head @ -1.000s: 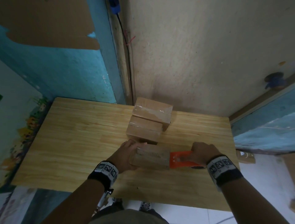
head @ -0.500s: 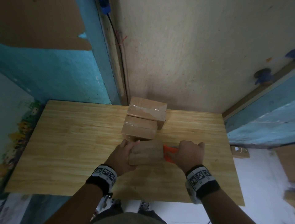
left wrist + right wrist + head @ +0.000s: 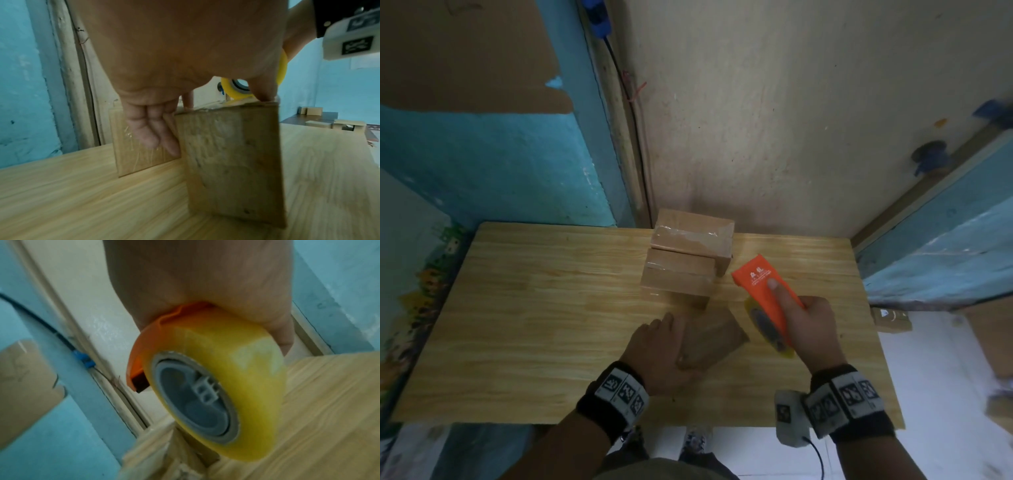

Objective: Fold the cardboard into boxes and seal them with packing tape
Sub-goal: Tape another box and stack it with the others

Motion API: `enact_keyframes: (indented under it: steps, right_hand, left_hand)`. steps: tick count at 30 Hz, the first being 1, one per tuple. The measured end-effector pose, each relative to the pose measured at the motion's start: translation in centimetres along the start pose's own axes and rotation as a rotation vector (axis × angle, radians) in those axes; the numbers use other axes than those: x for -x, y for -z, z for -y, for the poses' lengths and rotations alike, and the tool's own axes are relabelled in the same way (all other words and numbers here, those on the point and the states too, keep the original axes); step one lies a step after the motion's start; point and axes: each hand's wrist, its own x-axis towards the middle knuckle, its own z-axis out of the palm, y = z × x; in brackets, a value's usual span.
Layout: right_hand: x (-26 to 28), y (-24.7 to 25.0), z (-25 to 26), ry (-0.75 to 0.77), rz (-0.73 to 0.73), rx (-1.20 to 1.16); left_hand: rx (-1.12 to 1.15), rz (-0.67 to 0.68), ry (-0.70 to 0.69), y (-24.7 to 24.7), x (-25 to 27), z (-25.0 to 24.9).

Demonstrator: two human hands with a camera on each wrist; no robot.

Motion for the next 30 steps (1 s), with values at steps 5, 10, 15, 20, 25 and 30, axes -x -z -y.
enact_keyframes:
  steps: [5, 10, 15, 20, 25, 30]
  right_hand:
    - [0.3, -1.4, 1.4, 0.09, 0.306, -0.083]
    - [0.1, -3.7, 1.2, 0.14, 0.449, 0.119]
    - [-0.2, -4.0, 1.7, 0.244, 0.527, 0.251]
    - [-0.5, -4.1, 2.0, 0.285, 0.577, 0.301]
    - [-0.3, -4.2, 1.8, 0.314, 0.572, 0.312]
    - [-0.3, -3.7, 1.7, 0.281, 0.588, 0.239]
  left_hand:
    - [0.116, 0.169, 0.208, -1.2, -0.5, -2.2]
    - [0.092, 0.135, 0.285, -2.6, 0.0, -3.6]
    - [0.312, 0.26, 0.223, -3.3, 0.5, -3.4]
    - [1.052, 0.113, 0.085, 0.8, 0.8, 1.2]
    - [1.803, -0.027, 0.197, 4.9, 1.8, 2.1]
    - [1.818, 0.074, 0.134, 4.5, 1.8, 1.8]
